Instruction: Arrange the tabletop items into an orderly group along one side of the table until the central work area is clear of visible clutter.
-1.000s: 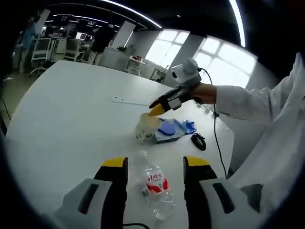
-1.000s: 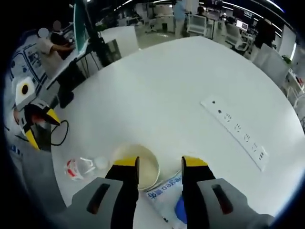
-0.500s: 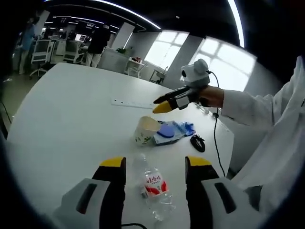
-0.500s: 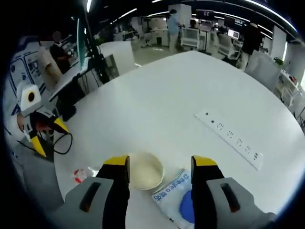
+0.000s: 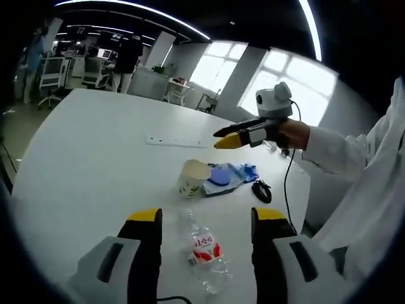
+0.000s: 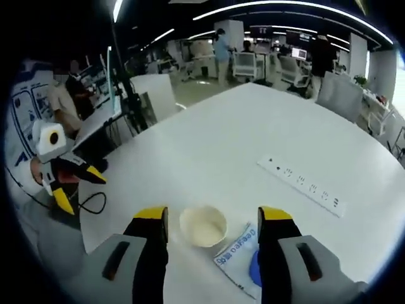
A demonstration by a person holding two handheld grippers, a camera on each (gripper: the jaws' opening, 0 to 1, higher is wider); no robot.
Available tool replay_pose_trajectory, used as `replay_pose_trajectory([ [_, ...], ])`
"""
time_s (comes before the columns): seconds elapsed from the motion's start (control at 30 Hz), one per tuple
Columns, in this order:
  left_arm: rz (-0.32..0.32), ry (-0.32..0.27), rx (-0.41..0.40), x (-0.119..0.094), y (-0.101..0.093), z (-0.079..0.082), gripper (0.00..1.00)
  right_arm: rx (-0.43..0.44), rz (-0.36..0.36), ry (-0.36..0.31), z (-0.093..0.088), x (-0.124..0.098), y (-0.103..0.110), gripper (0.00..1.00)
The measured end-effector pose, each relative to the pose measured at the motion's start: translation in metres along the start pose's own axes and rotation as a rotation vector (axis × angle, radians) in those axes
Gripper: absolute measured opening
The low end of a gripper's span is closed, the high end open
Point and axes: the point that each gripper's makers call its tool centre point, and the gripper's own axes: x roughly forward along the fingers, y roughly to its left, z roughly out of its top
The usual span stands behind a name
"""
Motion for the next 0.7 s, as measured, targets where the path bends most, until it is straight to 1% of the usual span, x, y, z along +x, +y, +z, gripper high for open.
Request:
replay_pose_trajectory([
  [0.2,-0.004,0.005,0.006,-0.004,0.0,0.003,0.63,0.041,0.006,-0.042,0.001,-0.015,0.006,0.57],
  [0.33,-0.006,0.006,0.015,-0.007,-0.002,0.007,0.65,0.071,0.008,-0.057,-0.002,-0.022,0.011,0.57],
  [0.5,-0.015,0.014,0.022,-0.008,-0.004,0.008,0.67,0.119,0.02,-0.082,-0.012,-0.031,0.02,0.57],
  [0.7,-0.023,0.024,0.023,-0.009,-0.007,0.007,0.69,0.173,0.017,-0.09,-0.028,-0.041,0.025,0.57],
])
